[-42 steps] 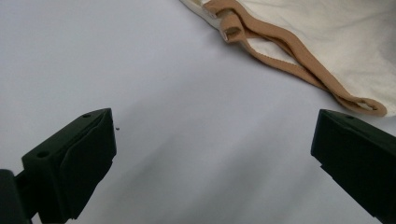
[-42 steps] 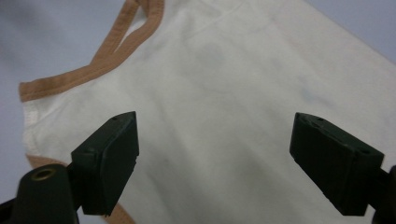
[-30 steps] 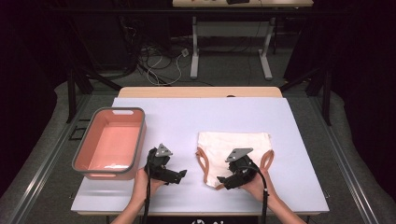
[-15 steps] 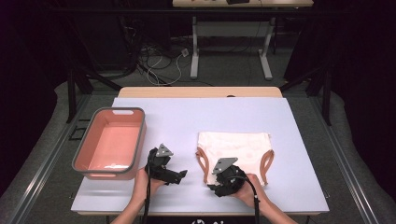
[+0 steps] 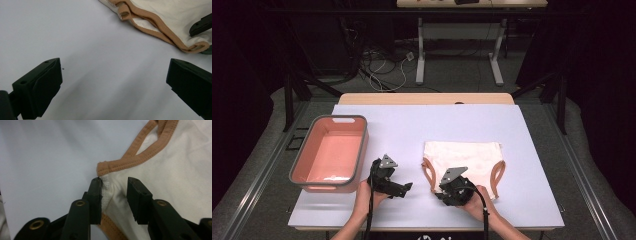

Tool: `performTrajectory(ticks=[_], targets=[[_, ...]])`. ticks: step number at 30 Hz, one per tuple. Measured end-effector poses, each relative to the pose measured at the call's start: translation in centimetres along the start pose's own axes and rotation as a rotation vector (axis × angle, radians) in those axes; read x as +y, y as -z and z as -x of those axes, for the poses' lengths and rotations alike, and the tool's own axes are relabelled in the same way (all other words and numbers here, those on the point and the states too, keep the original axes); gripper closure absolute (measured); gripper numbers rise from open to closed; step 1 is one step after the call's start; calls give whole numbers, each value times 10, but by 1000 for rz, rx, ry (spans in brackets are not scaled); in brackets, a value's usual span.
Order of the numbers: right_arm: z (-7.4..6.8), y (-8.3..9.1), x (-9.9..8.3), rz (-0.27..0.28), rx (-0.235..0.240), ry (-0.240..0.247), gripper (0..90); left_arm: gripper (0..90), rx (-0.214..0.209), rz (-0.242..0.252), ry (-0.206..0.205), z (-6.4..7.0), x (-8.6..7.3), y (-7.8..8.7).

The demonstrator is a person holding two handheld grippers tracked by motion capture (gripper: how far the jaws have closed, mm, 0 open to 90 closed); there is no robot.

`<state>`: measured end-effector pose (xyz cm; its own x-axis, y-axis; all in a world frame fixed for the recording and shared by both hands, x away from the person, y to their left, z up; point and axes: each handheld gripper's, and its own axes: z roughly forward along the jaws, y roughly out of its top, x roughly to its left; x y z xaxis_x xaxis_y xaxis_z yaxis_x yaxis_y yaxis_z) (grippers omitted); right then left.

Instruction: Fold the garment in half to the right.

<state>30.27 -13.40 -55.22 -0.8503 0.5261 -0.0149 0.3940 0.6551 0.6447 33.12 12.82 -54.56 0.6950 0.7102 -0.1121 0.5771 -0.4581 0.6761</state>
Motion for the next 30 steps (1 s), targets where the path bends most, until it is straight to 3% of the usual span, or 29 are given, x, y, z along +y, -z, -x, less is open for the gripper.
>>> performTrajectory(ticks=[10, 17, 23, 30], targets=[[-5, 0, 2, -14, -3, 36, 777, 4, -7, -8, 2, 2, 0, -1], [-1, -1, 0, 4, 2, -14, 858, 4, -6, -8, -5, 3, 0, -1], [-4, 1, -1, 15, -19, 1, 868, 5, -7, -7, -12, 3, 1, -1], [-3, 13, 0, 47, -8, 2, 865, 1, 2, 9, -18, 4, 3, -2]])
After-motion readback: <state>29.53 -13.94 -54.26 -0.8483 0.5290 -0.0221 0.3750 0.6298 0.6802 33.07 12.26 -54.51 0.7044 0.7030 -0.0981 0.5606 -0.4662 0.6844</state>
